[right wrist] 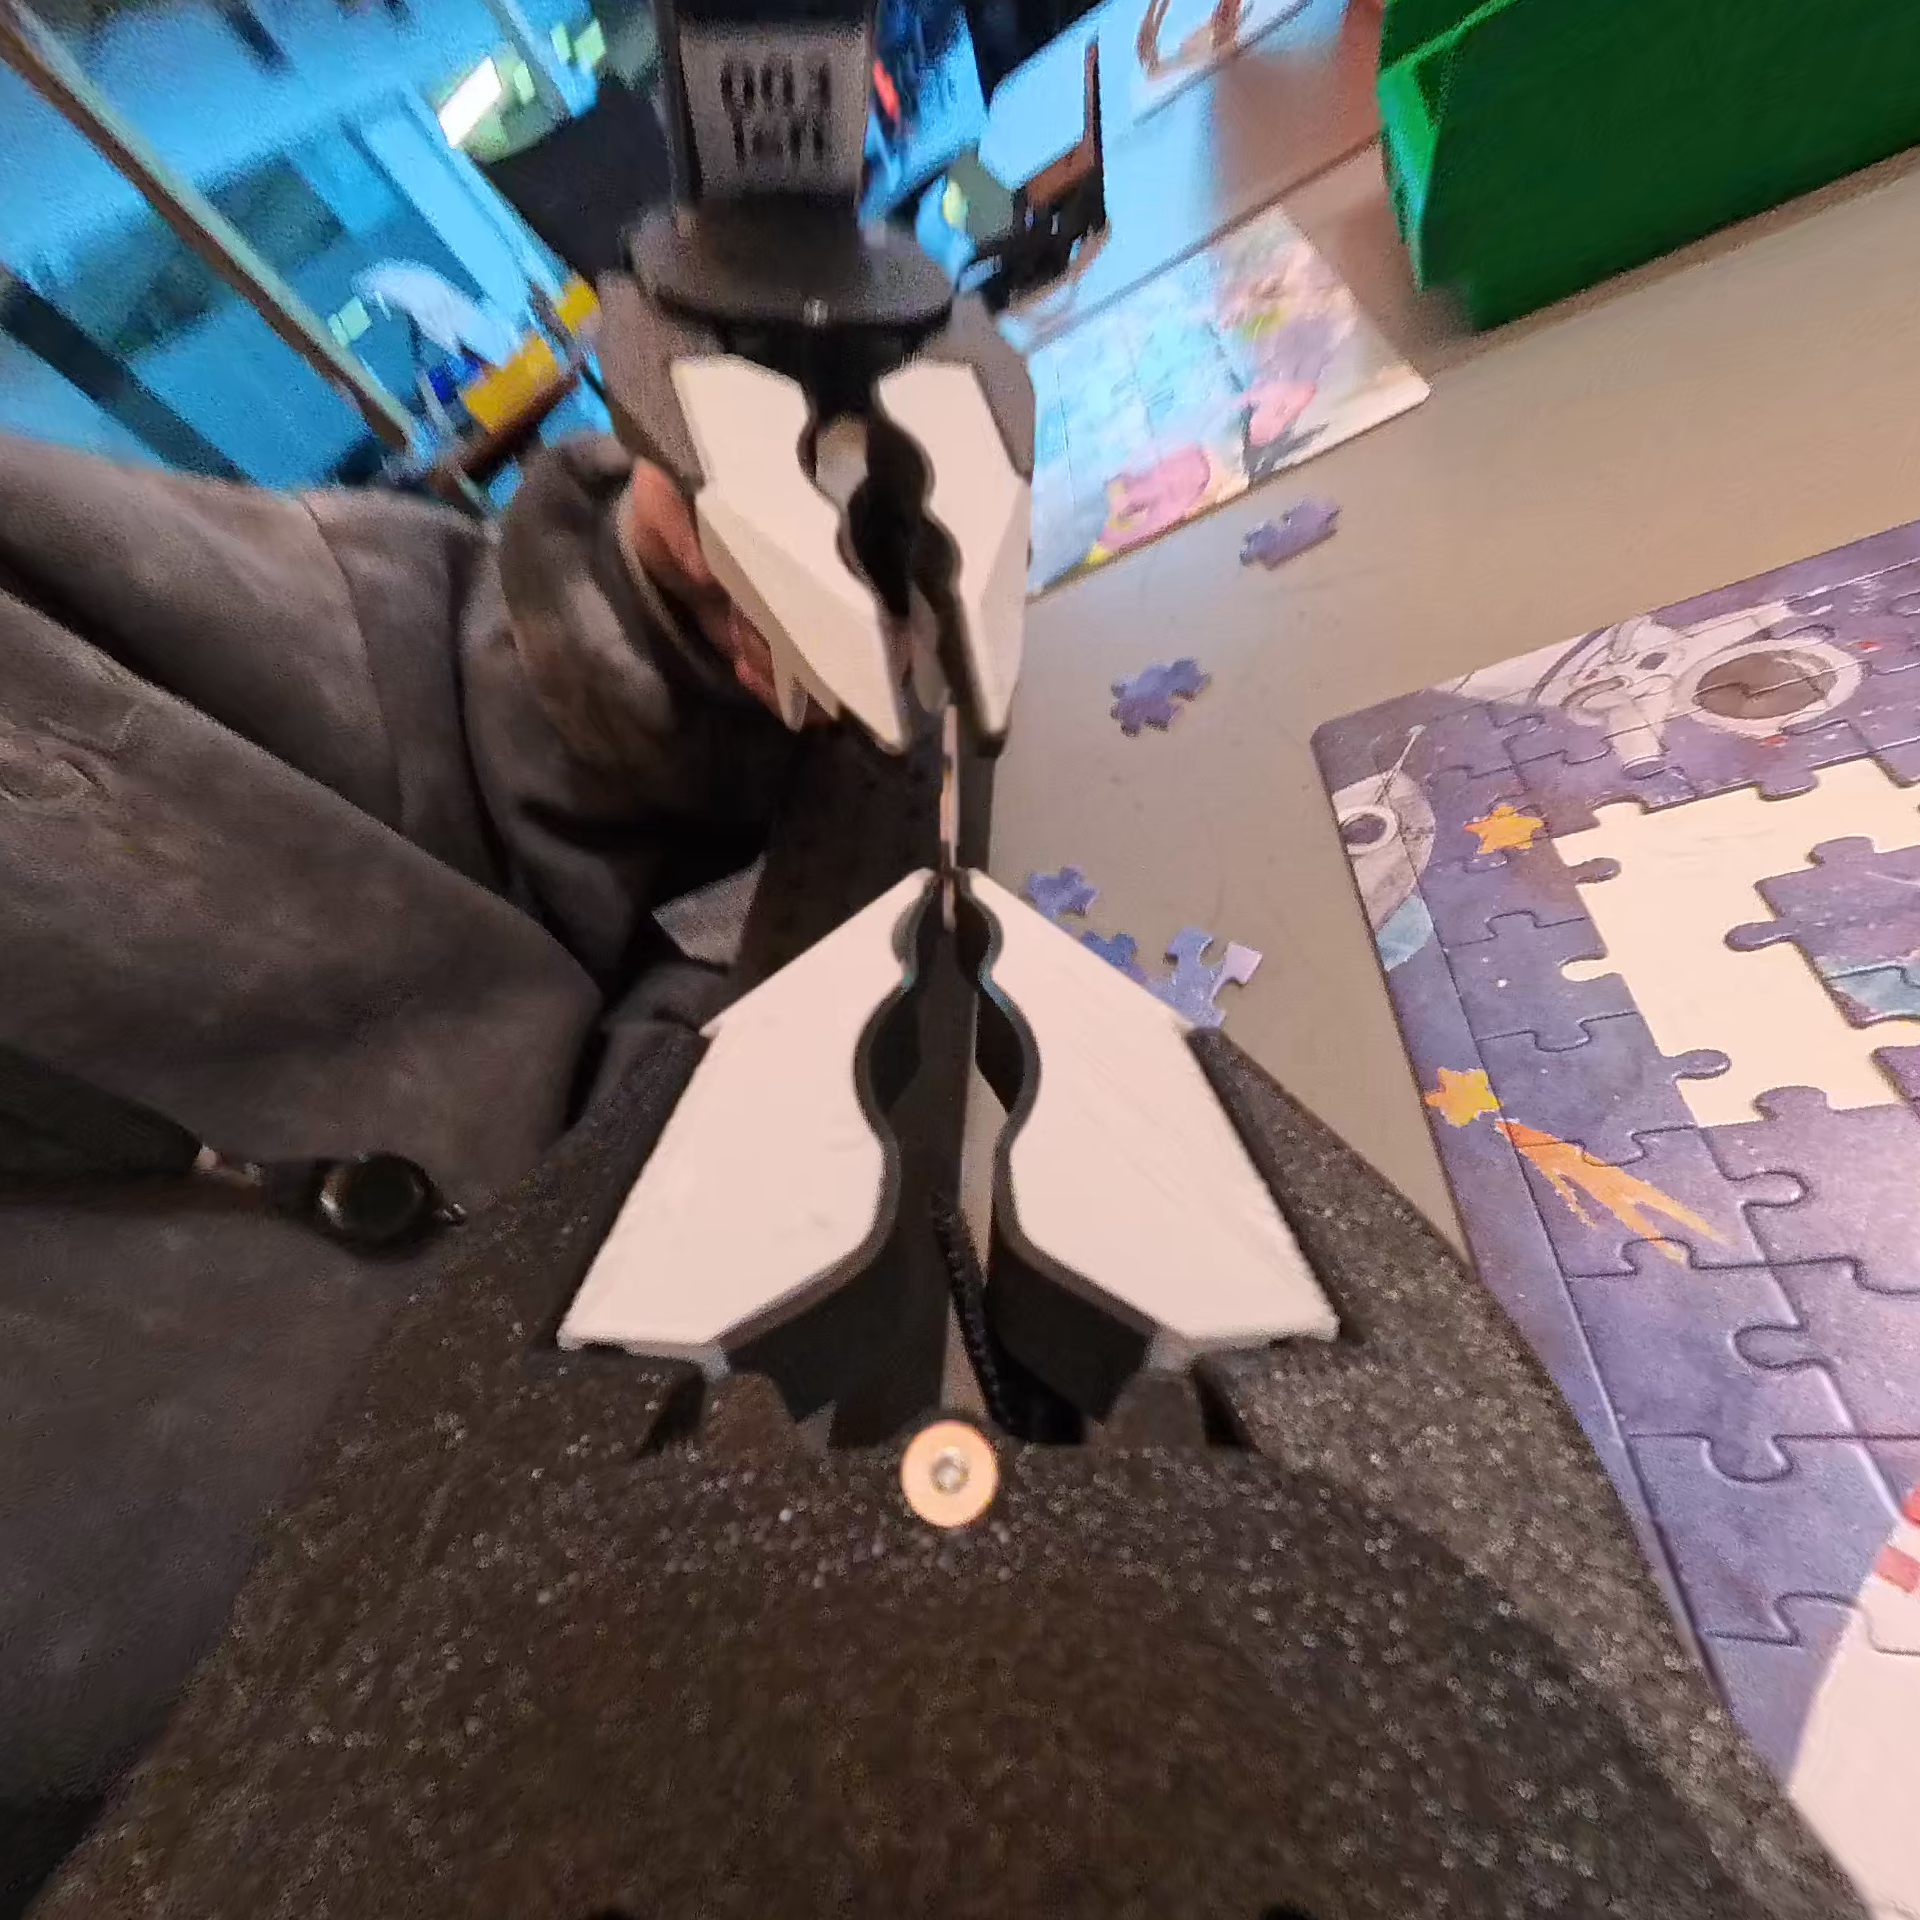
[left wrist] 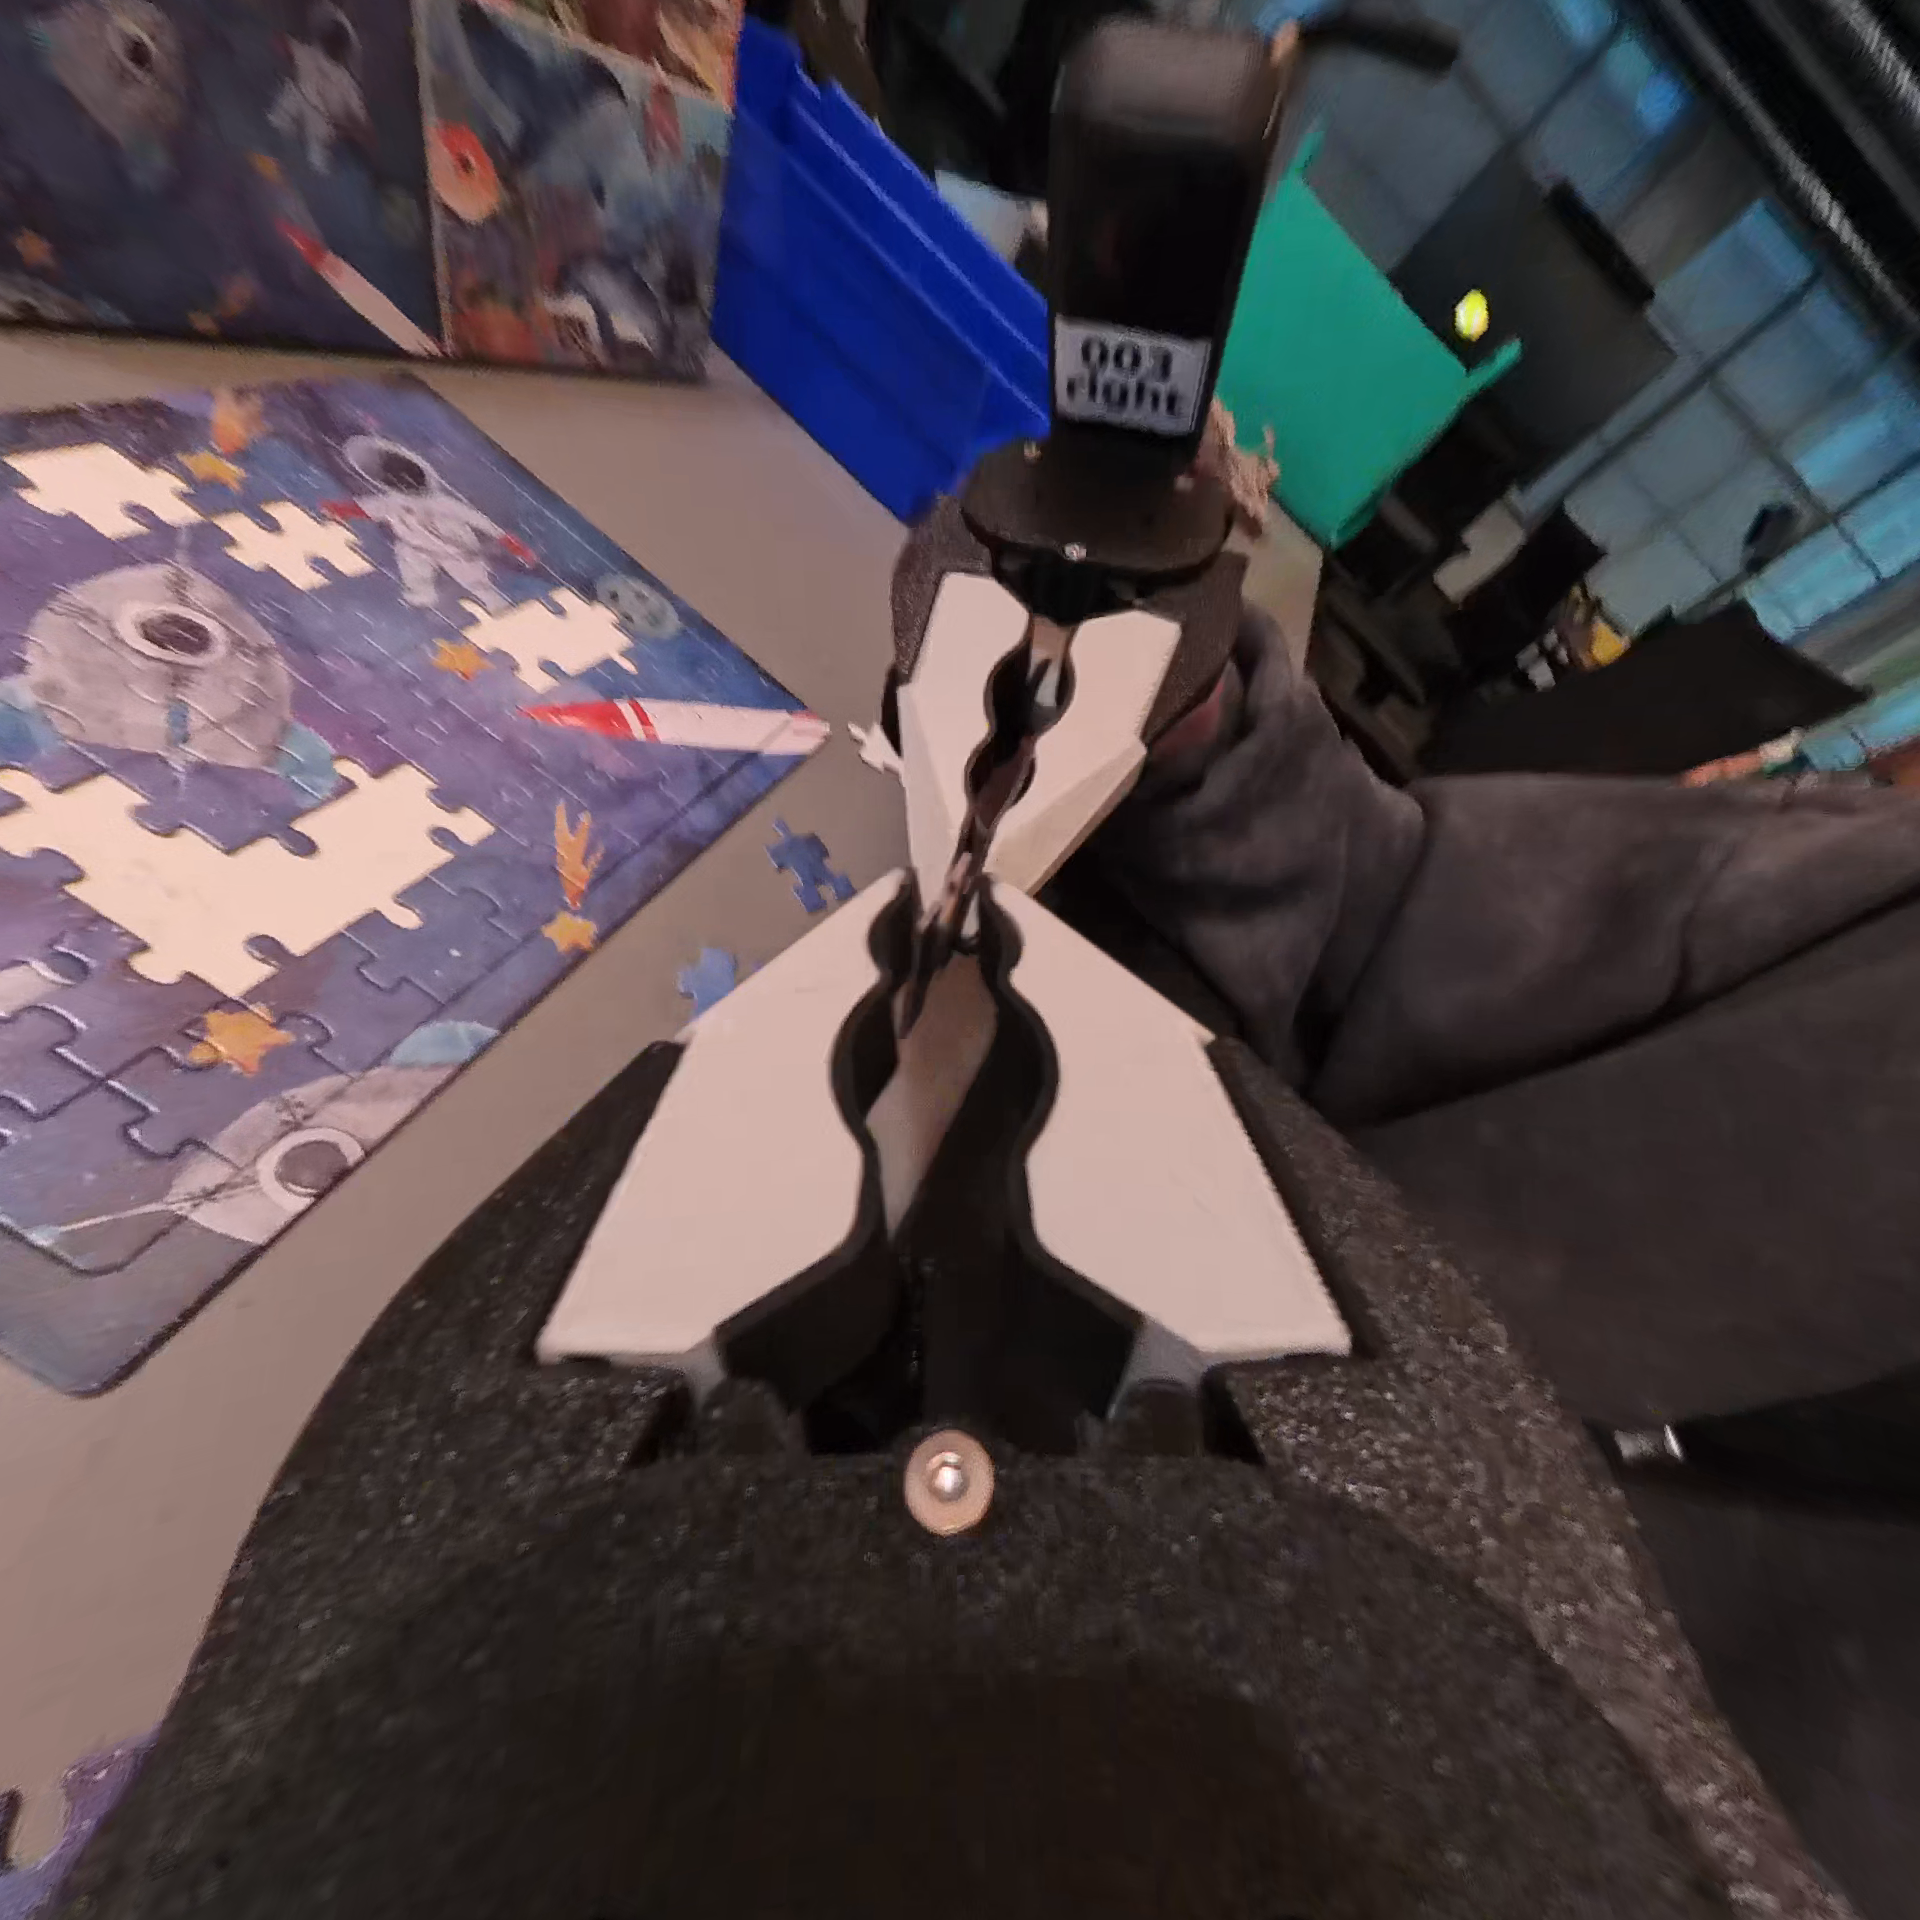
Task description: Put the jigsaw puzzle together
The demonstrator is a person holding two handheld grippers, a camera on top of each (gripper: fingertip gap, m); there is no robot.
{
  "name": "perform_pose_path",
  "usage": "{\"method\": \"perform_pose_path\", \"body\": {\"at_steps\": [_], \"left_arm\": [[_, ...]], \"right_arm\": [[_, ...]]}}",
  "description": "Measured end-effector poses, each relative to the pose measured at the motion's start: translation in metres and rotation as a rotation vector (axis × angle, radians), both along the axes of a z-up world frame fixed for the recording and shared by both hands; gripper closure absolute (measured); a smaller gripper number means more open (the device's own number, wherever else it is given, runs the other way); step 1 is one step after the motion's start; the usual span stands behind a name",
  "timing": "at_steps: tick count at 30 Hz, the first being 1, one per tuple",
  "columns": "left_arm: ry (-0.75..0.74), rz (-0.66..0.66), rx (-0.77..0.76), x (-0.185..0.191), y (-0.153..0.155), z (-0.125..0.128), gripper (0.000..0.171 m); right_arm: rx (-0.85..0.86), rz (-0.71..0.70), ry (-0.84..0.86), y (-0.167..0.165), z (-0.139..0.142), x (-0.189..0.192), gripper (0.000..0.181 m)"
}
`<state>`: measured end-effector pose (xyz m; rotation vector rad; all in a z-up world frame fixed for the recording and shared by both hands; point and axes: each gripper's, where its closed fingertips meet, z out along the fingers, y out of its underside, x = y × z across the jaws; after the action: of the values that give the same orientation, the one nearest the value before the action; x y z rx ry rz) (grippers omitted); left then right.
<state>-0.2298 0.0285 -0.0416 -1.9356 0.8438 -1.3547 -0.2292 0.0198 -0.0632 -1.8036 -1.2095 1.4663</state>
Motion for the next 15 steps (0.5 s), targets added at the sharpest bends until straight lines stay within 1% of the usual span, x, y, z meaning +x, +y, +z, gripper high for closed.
{"method": "perform_pose_path", "body": {"at_steps": [1,2,4,5,7,8,9,11,12,13,15], "left_arm": [[-0.030,0.037,0.005,-0.003,0.005,0.003,0.150],[-0.052,0.070,0.014,-0.005,0.008,0.005,0.146],[-0.075,0.116,0.048,-0.006,0.013,0.006,0.147],[-0.083,0.103,0.049,-0.004,0.010,0.006,0.147],[-0.101,0.075,0.021,0.000,0.008,0.006,0.157],[-0.140,0.072,0.016,0.001,0.009,0.011,0.169],[-0.165,0.068,0.010,0.002,0.009,0.015,0.170],[-0.182,0.058,0.048,0.005,0.013,0.022,0.171],[-0.152,0.028,0.053,0.006,0.015,0.024,0.170],[-0.077,0.007,0.067,0.005,0.023,0.023,0.170],[0.156,-0.021,0.111,-0.005,0.059,0.015,0.170]], "right_arm": [[-0.041,-0.026,0.036,0.006,0.005,0.002,0.180],[-0.072,-0.063,0.067,0.012,0.008,0.005,0.180],[-0.154,-0.082,0.143,0.015,0.015,0.007,0.180],[-0.186,-0.081,0.166,0.015,0.016,0.007,0.180],[-0.209,-0.071,0.210,0.014,0.022,0.007,0.180],[-0.213,-0.067,0.223,0.014,0.024,0.008,0.180],[-0.210,-0.067,0.232,0.014,0.026,0.009,0.180],[-0.188,-0.086,0.238,0.018,0.028,0.009,0.177],[-0.157,-0.116,0.231,0.023,0.027,0.010,0.172],[-0.105,-0.183,0.208,0.035,0.024,0.013,0.166],[0.060,-0.372,0.104,0.068,0.010,0.026,0.165]]}}
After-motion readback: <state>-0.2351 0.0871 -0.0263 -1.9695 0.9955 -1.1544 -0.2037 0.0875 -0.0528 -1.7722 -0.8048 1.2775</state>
